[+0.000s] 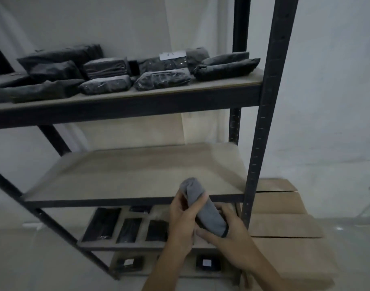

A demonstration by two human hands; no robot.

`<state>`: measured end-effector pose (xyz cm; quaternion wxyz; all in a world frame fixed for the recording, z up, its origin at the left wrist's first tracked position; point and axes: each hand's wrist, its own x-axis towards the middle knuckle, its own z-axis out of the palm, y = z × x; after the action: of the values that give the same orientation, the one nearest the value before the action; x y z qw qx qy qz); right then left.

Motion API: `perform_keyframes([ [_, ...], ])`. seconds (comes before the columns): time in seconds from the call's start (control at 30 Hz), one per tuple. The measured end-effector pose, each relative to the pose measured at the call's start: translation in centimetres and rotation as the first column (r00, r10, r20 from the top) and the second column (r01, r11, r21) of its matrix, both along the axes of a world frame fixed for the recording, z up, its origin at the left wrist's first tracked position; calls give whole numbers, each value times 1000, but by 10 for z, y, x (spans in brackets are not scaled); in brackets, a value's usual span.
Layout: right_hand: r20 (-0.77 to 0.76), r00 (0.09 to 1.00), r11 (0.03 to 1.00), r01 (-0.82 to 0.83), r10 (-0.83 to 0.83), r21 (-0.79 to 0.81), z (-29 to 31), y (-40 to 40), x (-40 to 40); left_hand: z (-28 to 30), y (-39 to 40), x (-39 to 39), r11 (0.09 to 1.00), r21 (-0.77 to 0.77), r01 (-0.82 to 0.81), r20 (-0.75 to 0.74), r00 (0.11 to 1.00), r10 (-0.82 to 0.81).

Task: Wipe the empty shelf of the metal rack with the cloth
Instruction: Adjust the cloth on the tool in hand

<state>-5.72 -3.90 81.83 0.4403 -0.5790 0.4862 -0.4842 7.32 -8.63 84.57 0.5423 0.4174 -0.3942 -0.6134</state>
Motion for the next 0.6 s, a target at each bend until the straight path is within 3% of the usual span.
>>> perform_keyframes([
  [0.07,15,999,999,32,-32,1,-1,17,3,3,18,3,998,23,-56,7,998,56],
  [0.2,-77,996,997,-39,44,70,-7,59,2,-11,47,9,964,212,-157,8,987,159],
  [0.3,-123,992,998,-35,41,51,-16,95,-2,-30,68,13,955,250,-160,4,986,164],
  [0.47,-199,974,993,103,-112,-57,-41,158,-36,-58,109,18,924,357,137,63,983,-171],
  [0.6,-526,816,966,149,-240,-210,-60,194,-63,-74,149,1,773,515,371,-50,913,-405],
])
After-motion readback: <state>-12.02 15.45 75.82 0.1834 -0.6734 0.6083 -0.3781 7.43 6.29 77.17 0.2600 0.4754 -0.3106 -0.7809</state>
